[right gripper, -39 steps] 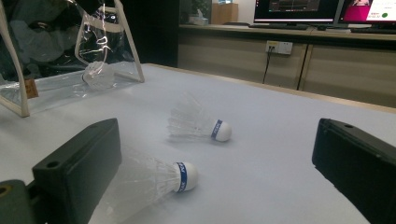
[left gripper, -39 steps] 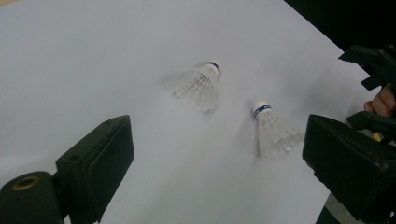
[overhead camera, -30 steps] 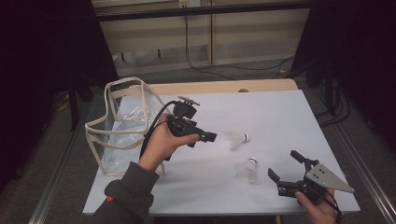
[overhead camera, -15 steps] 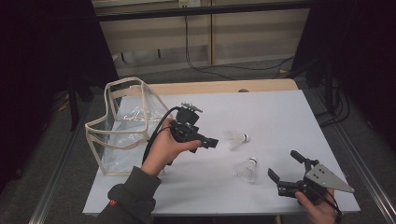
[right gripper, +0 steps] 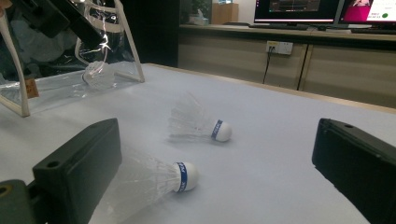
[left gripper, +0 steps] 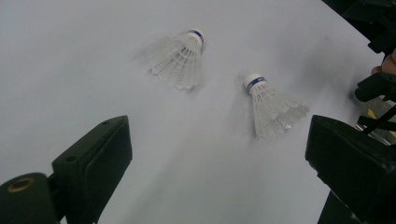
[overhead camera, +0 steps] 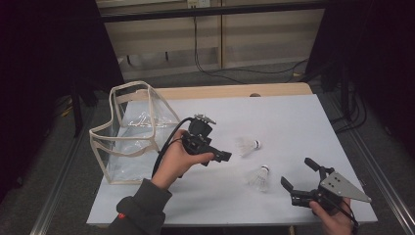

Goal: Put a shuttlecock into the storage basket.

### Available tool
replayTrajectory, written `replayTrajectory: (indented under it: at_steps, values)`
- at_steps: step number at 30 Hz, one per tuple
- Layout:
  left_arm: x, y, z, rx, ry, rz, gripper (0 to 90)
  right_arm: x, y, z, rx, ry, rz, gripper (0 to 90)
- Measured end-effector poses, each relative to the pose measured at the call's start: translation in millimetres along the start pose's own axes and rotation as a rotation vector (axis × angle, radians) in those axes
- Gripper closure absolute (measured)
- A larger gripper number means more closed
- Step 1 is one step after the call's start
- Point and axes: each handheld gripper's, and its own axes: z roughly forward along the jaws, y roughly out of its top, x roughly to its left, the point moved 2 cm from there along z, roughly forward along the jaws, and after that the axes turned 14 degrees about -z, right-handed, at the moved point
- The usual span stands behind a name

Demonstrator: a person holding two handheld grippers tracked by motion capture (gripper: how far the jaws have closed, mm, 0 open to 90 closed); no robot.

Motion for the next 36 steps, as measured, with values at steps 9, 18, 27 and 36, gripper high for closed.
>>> replayTrajectory:
  at_steps: [9,18,27,36]
  values:
    - [-3.8,-4.9,8.1,0.005,-0.013,0.013,6.9,-0.1,0.1,0.0,-0.002,0.001,0.000,1.4]
    - [-7.1,-11.3,18.6,0.022,-0.020,0.033,6.6,-1.1,-0.2,-0.8,0.001,-0.006,0.001,1.4]
    - [-9.2,-16.8,25.4,0.022,-0.034,0.058,6.7,-0.7,-0.5,-1.0,0.005,-0.005,0.001,1.4]
    - [-10.7,-21.4,32.7,0.024,-0.056,0.075,6.8,-0.5,0.2,0.0,0.001,-0.004,0.000,1.4]
